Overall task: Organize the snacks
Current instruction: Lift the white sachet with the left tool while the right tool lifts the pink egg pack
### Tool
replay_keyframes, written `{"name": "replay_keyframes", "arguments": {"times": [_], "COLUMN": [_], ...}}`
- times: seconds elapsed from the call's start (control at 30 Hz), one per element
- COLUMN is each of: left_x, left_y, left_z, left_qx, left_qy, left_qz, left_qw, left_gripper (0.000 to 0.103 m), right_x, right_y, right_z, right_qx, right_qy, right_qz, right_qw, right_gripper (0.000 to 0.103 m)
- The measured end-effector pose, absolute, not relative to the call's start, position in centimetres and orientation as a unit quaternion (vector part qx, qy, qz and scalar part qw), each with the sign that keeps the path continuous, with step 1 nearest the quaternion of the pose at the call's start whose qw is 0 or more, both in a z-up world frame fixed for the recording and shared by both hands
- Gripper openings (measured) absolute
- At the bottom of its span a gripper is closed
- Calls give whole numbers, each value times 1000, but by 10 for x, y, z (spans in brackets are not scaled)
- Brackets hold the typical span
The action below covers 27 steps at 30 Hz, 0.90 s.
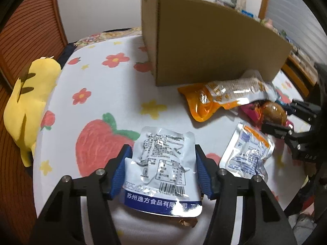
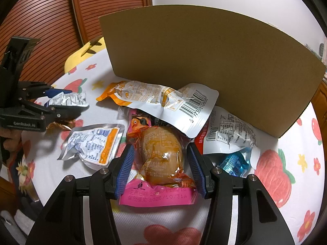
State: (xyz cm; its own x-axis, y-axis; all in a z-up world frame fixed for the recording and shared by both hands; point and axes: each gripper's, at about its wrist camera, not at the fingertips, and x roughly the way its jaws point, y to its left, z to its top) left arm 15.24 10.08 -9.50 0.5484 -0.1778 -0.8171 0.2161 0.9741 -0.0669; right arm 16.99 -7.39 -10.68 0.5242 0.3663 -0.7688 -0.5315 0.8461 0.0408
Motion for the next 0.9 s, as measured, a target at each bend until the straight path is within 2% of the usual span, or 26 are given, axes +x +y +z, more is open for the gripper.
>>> {"name": "replay_keyframes", "arguments": {"times": [0.5, 0.73, 0.9], "left_x": [132, 125, 121], "left_y": [97, 85, 84], "left_z": [-63, -66, -71], "left_qx": [2, 4, -2], "left_qy": [390, 383, 385], "left_qz": [-120, -133, -136], "left_qw": [913, 914, 913], "left_gripper": [60, 60, 60], "right_x": [170, 168, 157], "right_y": [-74, -72, -73], "right_z": [-107, -104, -102], "right_qx": [-103, -111, -119], "right_qy": [413, 407, 403], "right_qz": [257, 259, 266], "right_qw": [868, 869, 868], "right_gripper": [54, 43, 42]}}
